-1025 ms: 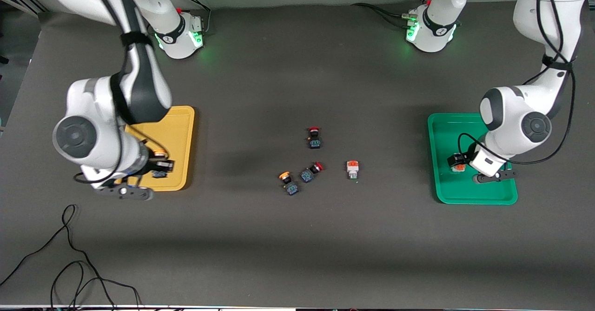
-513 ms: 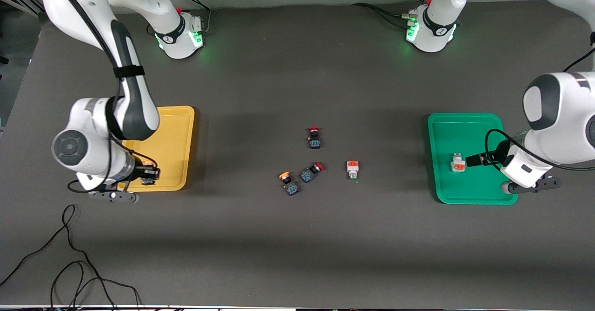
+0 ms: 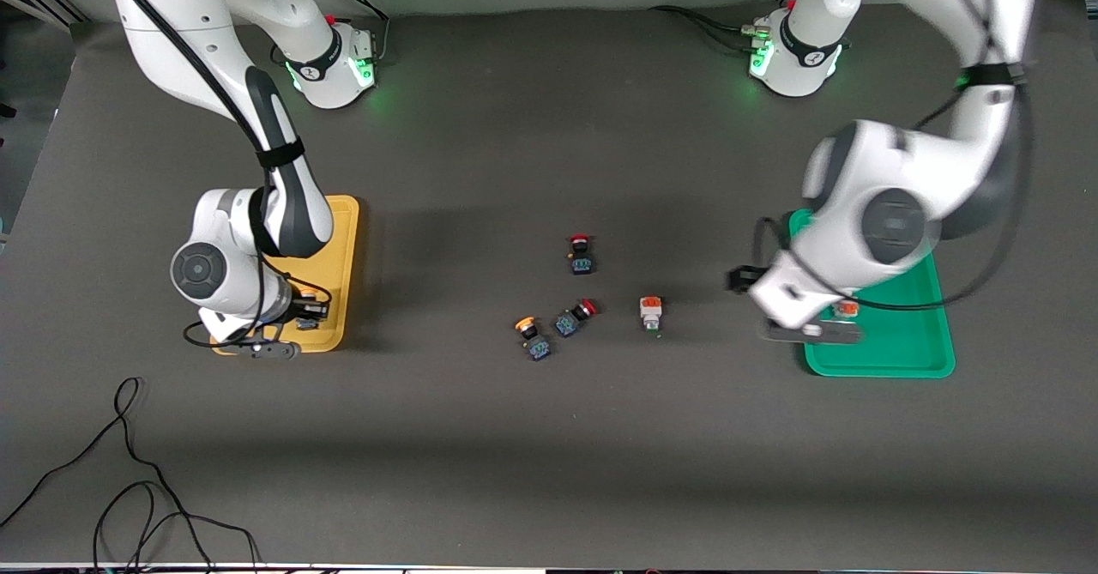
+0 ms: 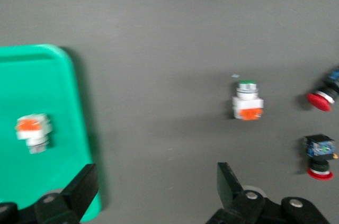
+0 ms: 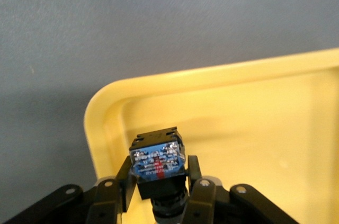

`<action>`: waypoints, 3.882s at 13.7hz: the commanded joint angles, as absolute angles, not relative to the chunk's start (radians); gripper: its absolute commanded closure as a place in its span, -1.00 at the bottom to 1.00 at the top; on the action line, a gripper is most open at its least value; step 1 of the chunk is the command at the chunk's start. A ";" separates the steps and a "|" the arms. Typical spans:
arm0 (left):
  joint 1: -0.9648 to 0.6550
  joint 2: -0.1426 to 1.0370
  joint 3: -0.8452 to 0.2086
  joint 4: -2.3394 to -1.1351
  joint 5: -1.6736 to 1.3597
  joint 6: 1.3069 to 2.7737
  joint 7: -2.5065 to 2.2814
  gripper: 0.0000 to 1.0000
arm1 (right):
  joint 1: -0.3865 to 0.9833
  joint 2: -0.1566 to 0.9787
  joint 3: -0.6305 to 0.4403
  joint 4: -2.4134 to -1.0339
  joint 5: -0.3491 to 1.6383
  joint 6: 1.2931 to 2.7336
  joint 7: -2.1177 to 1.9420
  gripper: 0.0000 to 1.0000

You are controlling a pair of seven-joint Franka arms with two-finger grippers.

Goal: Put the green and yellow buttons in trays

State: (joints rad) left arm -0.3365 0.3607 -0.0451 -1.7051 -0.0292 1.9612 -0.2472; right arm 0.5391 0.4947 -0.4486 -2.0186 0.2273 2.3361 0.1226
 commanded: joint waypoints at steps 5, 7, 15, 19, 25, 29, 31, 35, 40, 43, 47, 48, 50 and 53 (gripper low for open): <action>-0.535 0.532 -0.026 -1.683 -0.029 2.176 -0.408 -1.00 | 0.531 0.482 -0.469 -2.085 0.374 2.344 0.169 1.00; -0.554 0.609 -0.026 -1.686 -0.026 2.262 -0.446 -1.00 | 0.534 0.485 -0.476 -2.085 0.374 2.344 0.167 1.00; -0.546 0.680 -0.026 -1.697 -0.020 2.335 -0.446 -0.32 | 0.532 0.489 -0.515 -2.082 0.373 2.327 0.095 -0.99; -0.545 0.681 -0.026 -1.697 -0.028 2.335 -0.488 0.69 | 0.546 0.408 -0.577 -1.987 0.371 2.124 0.103 -0.99; -0.476 0.554 -0.025 -1.683 -0.052 2.205 -0.522 0.95 | 0.575 0.298 -0.587 -1.832 0.342 1.983 0.138 -0.99; -0.375 0.407 -0.021 -1.681 -0.087 2.015 -0.493 1.00 | 0.627 0.304 -0.583 -1.695 0.262 1.892 0.141 -0.99; -0.306 0.361 -0.018 -1.684 -0.087 1.932 -0.433 1.00 | 0.627 0.310 -0.581 -1.658 0.261 1.884 0.132 -0.99; -0.129 0.321 -0.015 -1.695 -0.036 1.862 -0.258 1.00 | 0.623 0.292 -0.591 -1.655 0.261 1.873 0.133 -0.99; 0.076 0.322 -0.015 -1.735 0.055 1.894 -0.003 1.00 | 0.621 0.270 -0.633 -1.655 0.259 1.833 0.127 -0.99; 0.149 0.319 -0.015 -1.839 0.083 2.020 0.070 1.00 | 0.516 0.253 -0.606 -1.654 0.259 1.793 0.124 -0.99; 0.189 0.322 -0.015 -2.029 0.084 2.233 0.132 1.00 | 0.143 0.212 -0.248 -1.657 0.244 1.781 0.126 -0.99; 0.187 0.327 -0.014 -2.075 0.086 2.288 0.133 1.00 | 0.109 0.206 -0.207 -1.657 0.215 1.781 0.130 -0.99; 0.202 0.344 -0.014 -2.143 0.098 2.387 0.136 1.00 | 0.100 0.186 -0.181 -1.666 0.196 1.782 0.135 -0.99; 0.210 0.359 -0.014 -2.143 0.100 2.385 0.175 0.89 | 0.078 0.129 -0.161 -1.718 0.170 1.784 0.132 -0.99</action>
